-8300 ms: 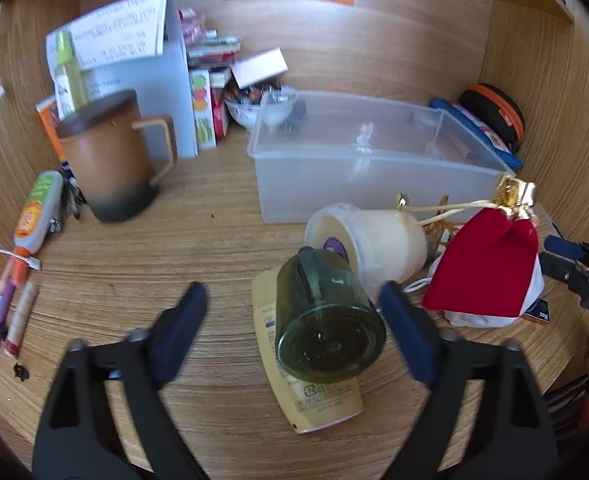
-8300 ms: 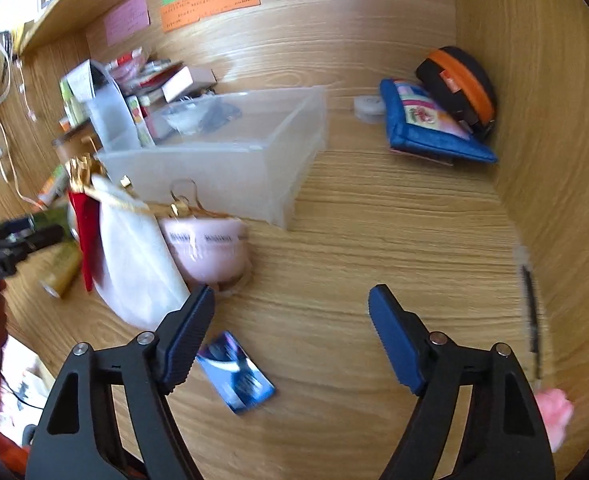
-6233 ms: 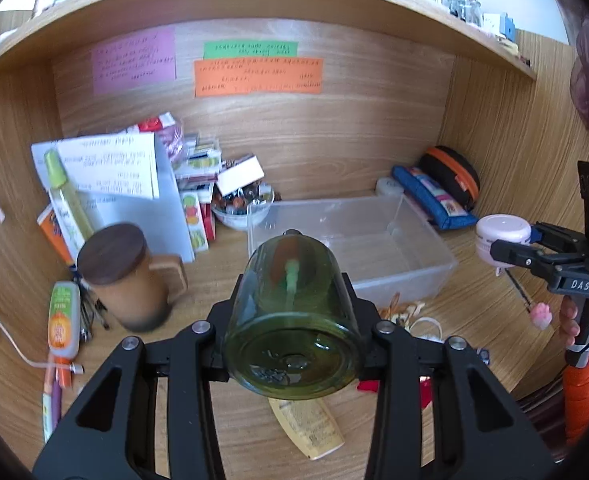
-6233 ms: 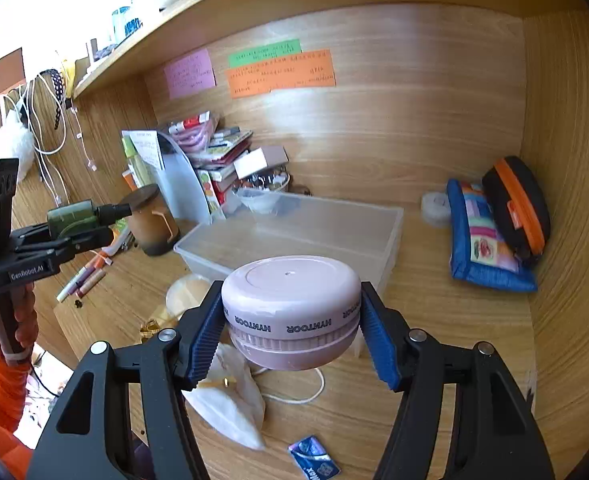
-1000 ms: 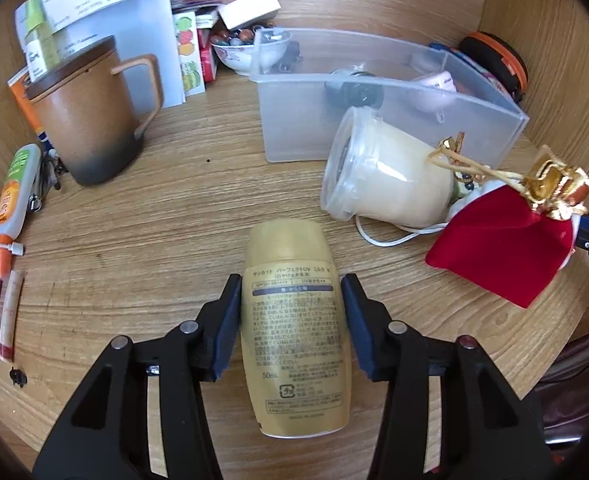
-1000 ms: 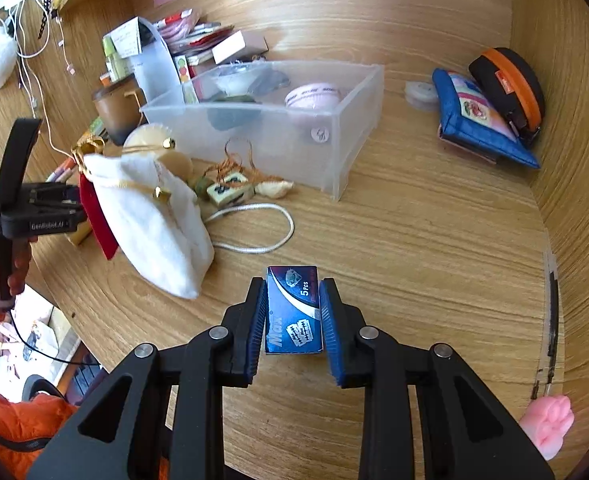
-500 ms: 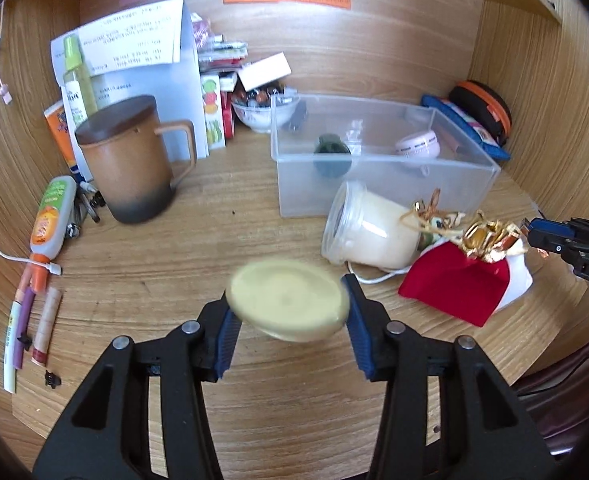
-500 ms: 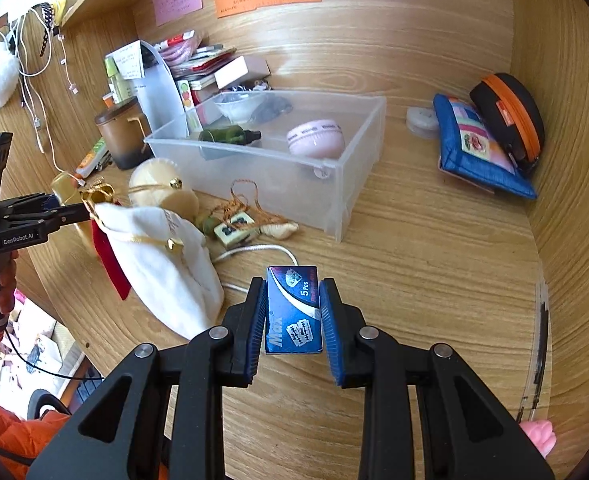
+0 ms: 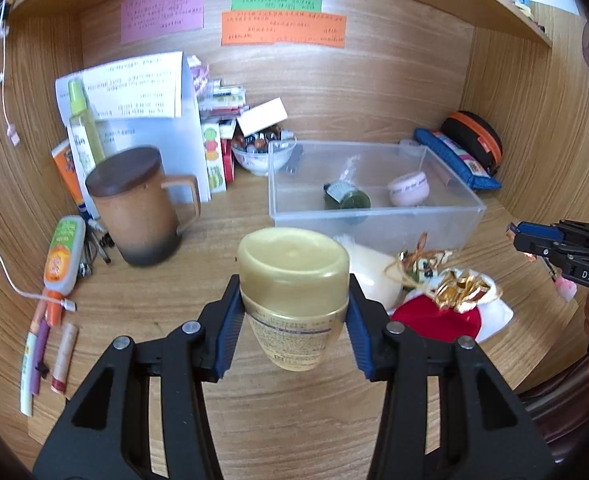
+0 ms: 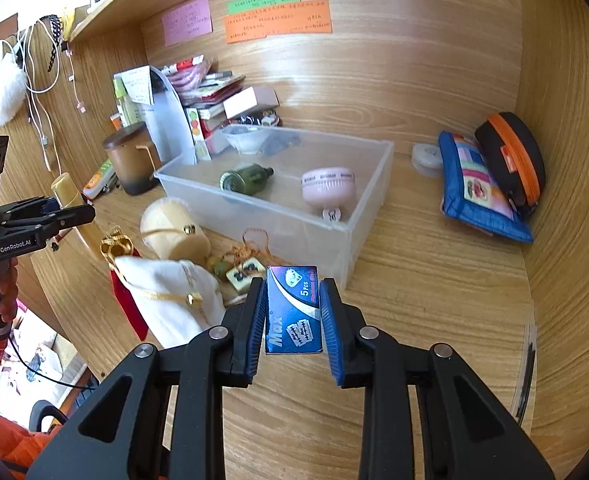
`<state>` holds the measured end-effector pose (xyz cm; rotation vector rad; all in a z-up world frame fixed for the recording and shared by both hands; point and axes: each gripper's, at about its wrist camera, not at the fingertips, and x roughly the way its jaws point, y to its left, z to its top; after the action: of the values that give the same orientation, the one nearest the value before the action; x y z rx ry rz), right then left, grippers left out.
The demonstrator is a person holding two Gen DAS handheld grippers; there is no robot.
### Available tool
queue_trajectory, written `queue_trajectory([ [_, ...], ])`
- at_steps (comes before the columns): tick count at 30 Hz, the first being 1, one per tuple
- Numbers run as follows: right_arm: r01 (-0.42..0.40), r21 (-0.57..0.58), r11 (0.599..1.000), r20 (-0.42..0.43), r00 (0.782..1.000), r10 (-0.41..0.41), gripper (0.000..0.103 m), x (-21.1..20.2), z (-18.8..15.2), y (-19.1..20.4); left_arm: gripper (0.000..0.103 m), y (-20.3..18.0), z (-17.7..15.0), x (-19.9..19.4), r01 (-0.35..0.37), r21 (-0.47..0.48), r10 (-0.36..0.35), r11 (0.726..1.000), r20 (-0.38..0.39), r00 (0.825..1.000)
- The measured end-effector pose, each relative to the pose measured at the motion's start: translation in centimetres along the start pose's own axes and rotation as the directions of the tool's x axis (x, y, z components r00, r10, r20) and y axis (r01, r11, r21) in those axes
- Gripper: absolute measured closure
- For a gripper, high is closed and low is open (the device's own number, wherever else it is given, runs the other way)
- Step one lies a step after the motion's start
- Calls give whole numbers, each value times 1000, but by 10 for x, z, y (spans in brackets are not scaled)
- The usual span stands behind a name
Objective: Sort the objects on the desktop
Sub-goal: 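Carry the yellow tube and blue packet into the clear box and release both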
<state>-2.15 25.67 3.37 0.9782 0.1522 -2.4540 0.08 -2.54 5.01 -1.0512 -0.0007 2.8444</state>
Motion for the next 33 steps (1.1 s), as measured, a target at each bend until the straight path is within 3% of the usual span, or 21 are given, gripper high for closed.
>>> queue_trajectory([
  [11,-14,1,1000,35,999,14,78,1,34,-3,56,-3,46,-10,0,34,-3,999,79,997],
  [33,-27,-48,998,59,998,30,78,44,106,-3,56,4,121,49,41,46,-44,998,76,996],
])
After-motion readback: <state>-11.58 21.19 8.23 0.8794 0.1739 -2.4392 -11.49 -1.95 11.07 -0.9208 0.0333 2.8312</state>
